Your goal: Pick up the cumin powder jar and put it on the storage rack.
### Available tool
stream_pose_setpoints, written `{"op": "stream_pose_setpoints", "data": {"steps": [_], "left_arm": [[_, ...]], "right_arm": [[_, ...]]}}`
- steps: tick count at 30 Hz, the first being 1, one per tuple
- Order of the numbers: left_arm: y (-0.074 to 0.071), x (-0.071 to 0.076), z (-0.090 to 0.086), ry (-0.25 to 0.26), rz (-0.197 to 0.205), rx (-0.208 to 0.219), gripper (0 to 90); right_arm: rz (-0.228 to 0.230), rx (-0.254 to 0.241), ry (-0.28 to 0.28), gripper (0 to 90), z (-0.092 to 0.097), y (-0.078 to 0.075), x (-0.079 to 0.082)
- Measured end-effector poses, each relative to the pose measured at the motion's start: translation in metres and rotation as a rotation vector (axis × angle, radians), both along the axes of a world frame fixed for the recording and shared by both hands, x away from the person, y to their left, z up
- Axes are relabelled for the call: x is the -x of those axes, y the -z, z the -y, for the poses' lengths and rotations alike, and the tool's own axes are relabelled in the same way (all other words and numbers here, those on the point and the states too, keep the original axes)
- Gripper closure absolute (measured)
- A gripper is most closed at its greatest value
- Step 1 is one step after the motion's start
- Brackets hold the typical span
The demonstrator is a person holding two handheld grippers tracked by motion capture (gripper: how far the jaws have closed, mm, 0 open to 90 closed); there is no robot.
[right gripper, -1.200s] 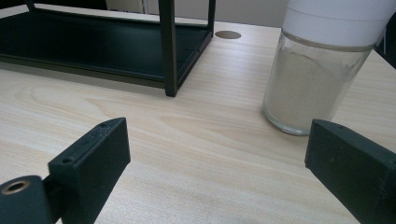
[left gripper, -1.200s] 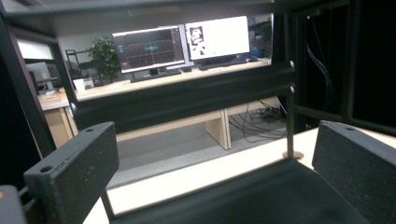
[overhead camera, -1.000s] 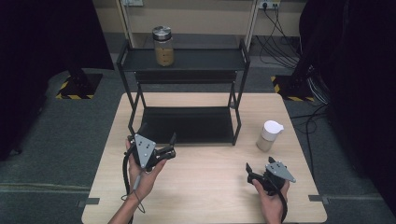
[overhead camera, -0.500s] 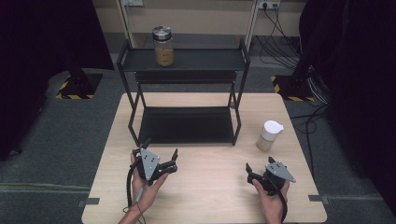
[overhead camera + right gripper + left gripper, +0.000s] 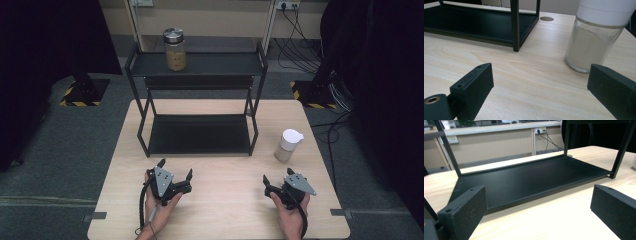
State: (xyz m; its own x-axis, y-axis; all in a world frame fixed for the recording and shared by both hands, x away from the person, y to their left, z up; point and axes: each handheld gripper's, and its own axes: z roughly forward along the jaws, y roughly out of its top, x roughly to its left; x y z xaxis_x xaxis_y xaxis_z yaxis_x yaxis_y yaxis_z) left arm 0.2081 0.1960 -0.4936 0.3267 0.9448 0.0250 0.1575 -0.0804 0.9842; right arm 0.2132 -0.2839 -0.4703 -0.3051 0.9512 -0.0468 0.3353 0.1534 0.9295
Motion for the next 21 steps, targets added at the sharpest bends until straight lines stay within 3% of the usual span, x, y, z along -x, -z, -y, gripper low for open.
{"op": "stream_pose_setpoints", "data": {"steps": [7,11,21], "left_arm": [[0.0043,-0.0046,0.0000,0.008,-0.036,0.016,0.5],[0.0050,-0.0079,0.0027,0.021,-0.059,0.000,0.8],[0.0060,-0.0093,0.0029,0.025,-0.061,0.023,0.2]], "right_arm": [[-0.001,0.003,0.001,6.8,-0.0007,-0.0003,-0.0002],[-0.003,0.000,0.001,6.8,-0.0003,-0.0003,-0.0006],[0.000,0.003,0.005,6.8,-0.0016,0.0000,-0.0006]]}}
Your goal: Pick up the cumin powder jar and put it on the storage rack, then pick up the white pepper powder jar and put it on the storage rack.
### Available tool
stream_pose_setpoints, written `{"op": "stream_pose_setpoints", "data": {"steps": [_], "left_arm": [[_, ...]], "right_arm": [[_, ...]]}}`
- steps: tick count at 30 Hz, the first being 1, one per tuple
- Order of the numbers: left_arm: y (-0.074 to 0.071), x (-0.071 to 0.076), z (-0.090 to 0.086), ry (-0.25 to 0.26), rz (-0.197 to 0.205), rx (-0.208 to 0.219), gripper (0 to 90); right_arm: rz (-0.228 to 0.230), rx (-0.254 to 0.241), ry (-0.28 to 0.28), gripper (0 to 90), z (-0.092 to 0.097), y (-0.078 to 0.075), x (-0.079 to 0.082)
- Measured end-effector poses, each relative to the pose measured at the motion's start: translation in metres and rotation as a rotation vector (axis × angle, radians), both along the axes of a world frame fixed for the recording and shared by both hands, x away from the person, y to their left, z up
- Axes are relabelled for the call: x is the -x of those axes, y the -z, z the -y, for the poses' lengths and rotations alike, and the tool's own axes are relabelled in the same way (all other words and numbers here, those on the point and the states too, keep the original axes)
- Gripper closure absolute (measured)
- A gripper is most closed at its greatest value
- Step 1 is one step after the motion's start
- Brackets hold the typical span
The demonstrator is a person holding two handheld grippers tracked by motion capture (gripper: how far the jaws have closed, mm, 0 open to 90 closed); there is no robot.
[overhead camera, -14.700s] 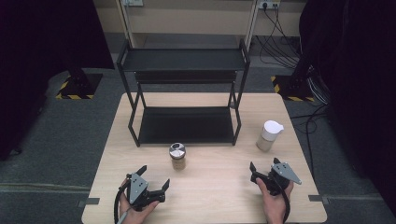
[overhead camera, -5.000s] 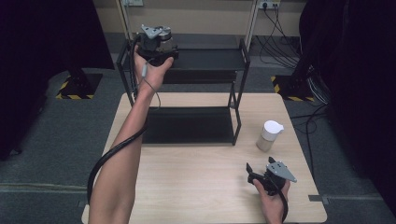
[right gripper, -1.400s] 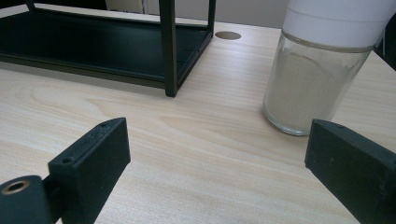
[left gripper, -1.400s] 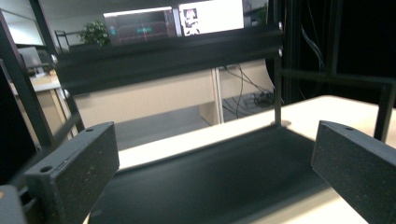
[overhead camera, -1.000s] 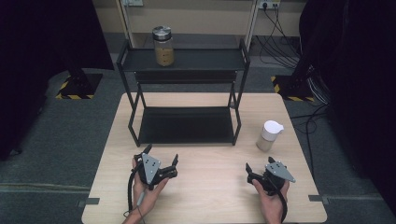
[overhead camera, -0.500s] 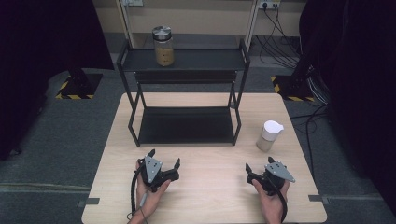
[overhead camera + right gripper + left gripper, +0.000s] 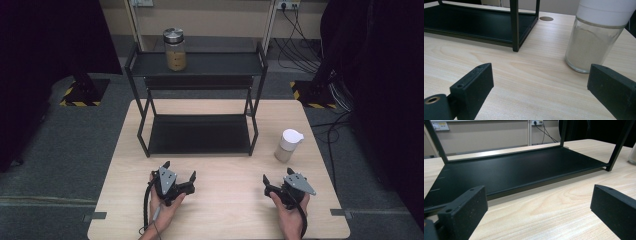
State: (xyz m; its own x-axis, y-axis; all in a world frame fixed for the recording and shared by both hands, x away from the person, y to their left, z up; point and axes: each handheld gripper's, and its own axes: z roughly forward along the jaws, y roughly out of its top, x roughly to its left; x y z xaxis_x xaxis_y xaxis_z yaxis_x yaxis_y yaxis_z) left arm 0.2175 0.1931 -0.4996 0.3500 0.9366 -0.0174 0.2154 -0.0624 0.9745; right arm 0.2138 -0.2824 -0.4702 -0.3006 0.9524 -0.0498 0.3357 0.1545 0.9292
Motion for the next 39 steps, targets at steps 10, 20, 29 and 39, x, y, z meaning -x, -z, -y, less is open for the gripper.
{"op": "stream_pose_setpoints", "data": {"steps": [10,20,29,39], "left_arm": [[0.003,0.002,0.000,0.015,0.021,-0.003,0.0],[0.003,0.003,0.000,0.017,0.025,-0.003,0.0],[0.004,0.004,0.002,0.027,0.037,-0.019,0.0],[0.004,0.005,0.003,0.027,0.037,-0.016,0.0]], "right_arm": [[0.000,0.001,-0.001,6.8,0.000,0.000,0.000],[0.001,-0.012,0.007,6.8,0.001,0.000,0.001],[0.002,-0.027,0.004,6.2,0.003,0.001,0.000],[0.080,-0.097,0.093,4.0,0.009,0.014,0.007]]}}
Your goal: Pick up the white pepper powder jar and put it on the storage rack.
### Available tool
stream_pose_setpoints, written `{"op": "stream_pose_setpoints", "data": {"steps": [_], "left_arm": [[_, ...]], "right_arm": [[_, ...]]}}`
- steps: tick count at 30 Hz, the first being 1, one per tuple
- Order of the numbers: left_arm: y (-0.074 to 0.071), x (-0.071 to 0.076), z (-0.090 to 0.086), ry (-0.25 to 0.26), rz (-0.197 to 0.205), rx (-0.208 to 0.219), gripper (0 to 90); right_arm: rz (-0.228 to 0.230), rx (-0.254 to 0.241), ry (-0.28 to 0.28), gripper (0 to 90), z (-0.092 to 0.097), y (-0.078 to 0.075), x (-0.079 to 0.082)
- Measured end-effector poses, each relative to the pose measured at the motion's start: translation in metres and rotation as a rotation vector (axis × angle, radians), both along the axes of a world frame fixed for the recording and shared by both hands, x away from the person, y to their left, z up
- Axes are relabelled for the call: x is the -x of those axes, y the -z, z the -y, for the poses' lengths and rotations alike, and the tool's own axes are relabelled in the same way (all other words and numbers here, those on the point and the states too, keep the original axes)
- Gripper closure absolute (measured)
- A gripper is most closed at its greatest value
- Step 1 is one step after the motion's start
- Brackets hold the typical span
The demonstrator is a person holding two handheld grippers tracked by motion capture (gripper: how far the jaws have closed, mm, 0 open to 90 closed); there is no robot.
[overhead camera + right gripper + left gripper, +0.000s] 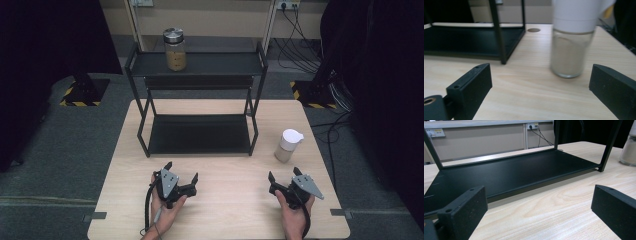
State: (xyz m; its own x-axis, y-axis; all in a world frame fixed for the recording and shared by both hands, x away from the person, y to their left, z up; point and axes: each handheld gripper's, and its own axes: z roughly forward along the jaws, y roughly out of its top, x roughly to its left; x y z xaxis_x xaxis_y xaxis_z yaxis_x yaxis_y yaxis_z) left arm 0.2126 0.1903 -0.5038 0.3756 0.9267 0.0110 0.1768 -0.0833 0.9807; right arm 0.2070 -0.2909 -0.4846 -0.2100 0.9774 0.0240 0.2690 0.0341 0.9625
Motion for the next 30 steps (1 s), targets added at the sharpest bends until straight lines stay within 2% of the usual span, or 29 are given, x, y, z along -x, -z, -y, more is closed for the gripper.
{"op": "stream_pose_setpoints", "data": {"steps": [4,9,15,22,27,30], "left_arm": [[0.000,0.000,0.000,-0.001,0.001,-0.004,0.0],[-0.001,0.000,0.001,-0.008,-0.005,0.000,0.0],[0.000,0.001,0.001,-0.002,0.007,-0.007,0.0],[0.001,0.003,0.003,-0.002,0.014,-0.013,0.0],[0.002,0.004,0.003,0.007,0.020,-0.013,0.0],[0.002,0.004,0.003,0.011,0.021,-0.015,0.0]], "right_arm": [[0.013,-0.011,0.050,2.6,0.002,0.002,-0.007],[0.015,-0.012,0.046,2.5,0.004,0.002,-0.018],[-0.001,0.000,0.074,2.5,0.001,-0.001,-0.030],[-0.020,-0.030,0.115,2.9,0.001,-0.003,-0.049],[0.003,-0.015,0.095,5.9,0.002,0.000,-0.060],[-0.008,-0.012,0.094,5.9,0.003,-0.002,-0.067]]}}
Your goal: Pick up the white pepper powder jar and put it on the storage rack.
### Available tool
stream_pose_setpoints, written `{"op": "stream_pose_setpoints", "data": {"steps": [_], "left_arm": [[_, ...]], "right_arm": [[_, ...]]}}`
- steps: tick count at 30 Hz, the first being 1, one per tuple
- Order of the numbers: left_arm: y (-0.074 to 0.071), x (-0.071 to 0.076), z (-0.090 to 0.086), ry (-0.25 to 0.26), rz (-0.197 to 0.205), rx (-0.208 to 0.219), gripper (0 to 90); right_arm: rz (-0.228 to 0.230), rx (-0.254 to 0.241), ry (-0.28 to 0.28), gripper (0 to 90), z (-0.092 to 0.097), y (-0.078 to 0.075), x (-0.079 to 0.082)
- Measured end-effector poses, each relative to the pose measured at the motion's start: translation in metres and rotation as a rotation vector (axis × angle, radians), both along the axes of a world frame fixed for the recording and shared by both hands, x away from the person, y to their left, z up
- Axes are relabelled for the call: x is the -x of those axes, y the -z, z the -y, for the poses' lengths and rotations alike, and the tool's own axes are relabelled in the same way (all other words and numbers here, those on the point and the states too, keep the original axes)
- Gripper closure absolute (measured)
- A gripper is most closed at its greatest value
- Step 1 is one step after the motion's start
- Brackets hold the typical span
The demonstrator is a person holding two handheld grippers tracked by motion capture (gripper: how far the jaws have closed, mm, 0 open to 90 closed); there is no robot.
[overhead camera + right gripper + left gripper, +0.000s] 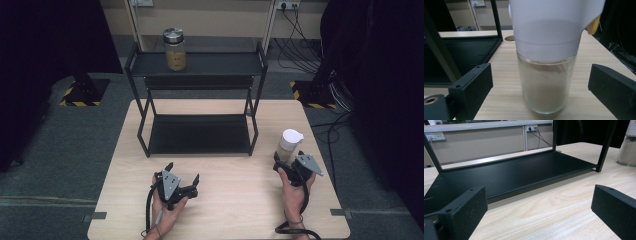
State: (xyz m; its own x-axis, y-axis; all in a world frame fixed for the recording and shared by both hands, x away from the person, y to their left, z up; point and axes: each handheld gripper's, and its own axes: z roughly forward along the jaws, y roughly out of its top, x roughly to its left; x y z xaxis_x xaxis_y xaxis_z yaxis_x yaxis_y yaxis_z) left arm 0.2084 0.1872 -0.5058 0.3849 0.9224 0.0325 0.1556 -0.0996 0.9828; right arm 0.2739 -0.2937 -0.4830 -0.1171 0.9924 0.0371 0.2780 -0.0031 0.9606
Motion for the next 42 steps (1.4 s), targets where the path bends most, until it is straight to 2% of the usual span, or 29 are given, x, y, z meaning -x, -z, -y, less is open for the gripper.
{"op": "stream_pose_setpoints", "data": {"steps": [10,14,18,23,30,35,42], "left_arm": [[0.000,-0.001,-0.001,0.009,-0.001,0.000,0.0],[0.000,0.000,0.000,0.006,-0.002,0.000,0.0],[0.000,-0.001,0.000,0.007,-0.003,-0.001,0.0],[0.000,-0.001,0.000,0.007,-0.005,0.003,0.0],[0.000,-0.001,-0.001,0.008,-0.004,0.004,0.0],[-0.001,-0.001,-0.001,0.009,-0.005,0.002,0.0],[-0.001,-0.001,-0.001,0.010,-0.003,-0.001,0.0]], "right_arm": [[-0.046,0.029,0.017,6.4,-0.001,-0.008,-0.021],[-0.052,0.032,0.012,11.6,-0.001,-0.009,-0.026],[-0.051,0.040,0.013,15.9,-0.001,-0.008,-0.028],[-0.038,0.070,-0.007,30.4,0.000,-0.007,-0.031],[-0.032,0.072,-0.011,30.8,0.001,-0.006,-0.030],[-0.019,0.116,-0.026,30.9,-0.003,-0.005,-0.029],[0.012,0.108,-0.043,31.0,0.002,-0.001,-0.024]]}}
